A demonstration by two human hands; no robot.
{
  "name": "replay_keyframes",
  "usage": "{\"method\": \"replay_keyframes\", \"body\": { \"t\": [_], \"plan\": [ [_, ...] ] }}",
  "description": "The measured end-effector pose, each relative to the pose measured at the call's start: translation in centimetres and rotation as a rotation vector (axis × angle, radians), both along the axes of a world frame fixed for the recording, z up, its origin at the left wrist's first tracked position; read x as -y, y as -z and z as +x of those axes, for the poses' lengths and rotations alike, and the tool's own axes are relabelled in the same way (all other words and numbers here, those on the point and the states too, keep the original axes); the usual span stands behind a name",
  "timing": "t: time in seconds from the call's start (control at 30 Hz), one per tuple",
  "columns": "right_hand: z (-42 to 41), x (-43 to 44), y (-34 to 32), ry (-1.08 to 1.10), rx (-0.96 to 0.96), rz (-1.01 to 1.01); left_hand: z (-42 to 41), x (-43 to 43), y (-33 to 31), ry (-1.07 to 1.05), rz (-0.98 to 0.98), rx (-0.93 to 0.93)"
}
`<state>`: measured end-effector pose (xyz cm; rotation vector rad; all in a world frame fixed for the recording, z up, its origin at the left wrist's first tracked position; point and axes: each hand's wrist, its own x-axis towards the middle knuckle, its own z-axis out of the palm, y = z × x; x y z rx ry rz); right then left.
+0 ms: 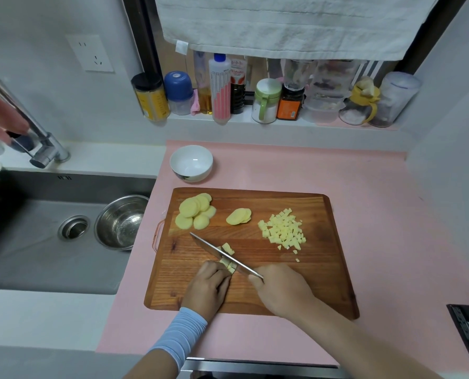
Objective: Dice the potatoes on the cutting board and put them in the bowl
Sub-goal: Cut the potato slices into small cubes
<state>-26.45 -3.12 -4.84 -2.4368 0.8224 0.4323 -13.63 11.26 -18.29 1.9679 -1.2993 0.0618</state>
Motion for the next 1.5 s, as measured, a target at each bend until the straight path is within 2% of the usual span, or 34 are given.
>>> {"method": "replay_keyframes", "body": {
  "t": [0.33, 0.67, 0.87, 0.97, 1.1, 1.3, 1.4, 1.5],
  "plan": [
    [-3.1, 0.0, -0.4, 0.008, -0.012, 0.014, -0.1, -0.1, 0.3, -0.012, -0.015, -0.010],
    [-0.4, 0.0, 1.3, 0.053, -0.060, 0.100, 0.0, -0.1, 0.1, -0.047, -0.040, -0.051],
    [2.0, 0.4, 1.4, 0.097, -0.079, 0.121, 0.3, -0.4, -0.8, -0.198, -0.093, -0.252],
    [1.9, 1.2, 1.2, 0.121, -0.063, 0.174, 1.1, -0.9, -0.6, -0.272, 0.005, -0.243],
    [1.4, 1.7, 1.2, 0.115, -0.002, 0.218, 1.8, -0.2, -0.7, -0.195, 0.156, -0.183],
    [0.2, 3.2, 0.3, 0.142, 0.080, 0.126, 1.9, 2.7, -1.6, -0.097, 0.216, -0.277],
    [-0.9, 4.3, -0.6, 0.106, 0.129, 0.004, 1.9, 3.8, -2.7, -0.112, 0.241, -0.302],
    [-2.4, 5.4, -0.6, -0.012, 0.199, -0.237, 2.9, 3.3, -5.4, -0.427, -0.085, -0.355]
  ]
}}
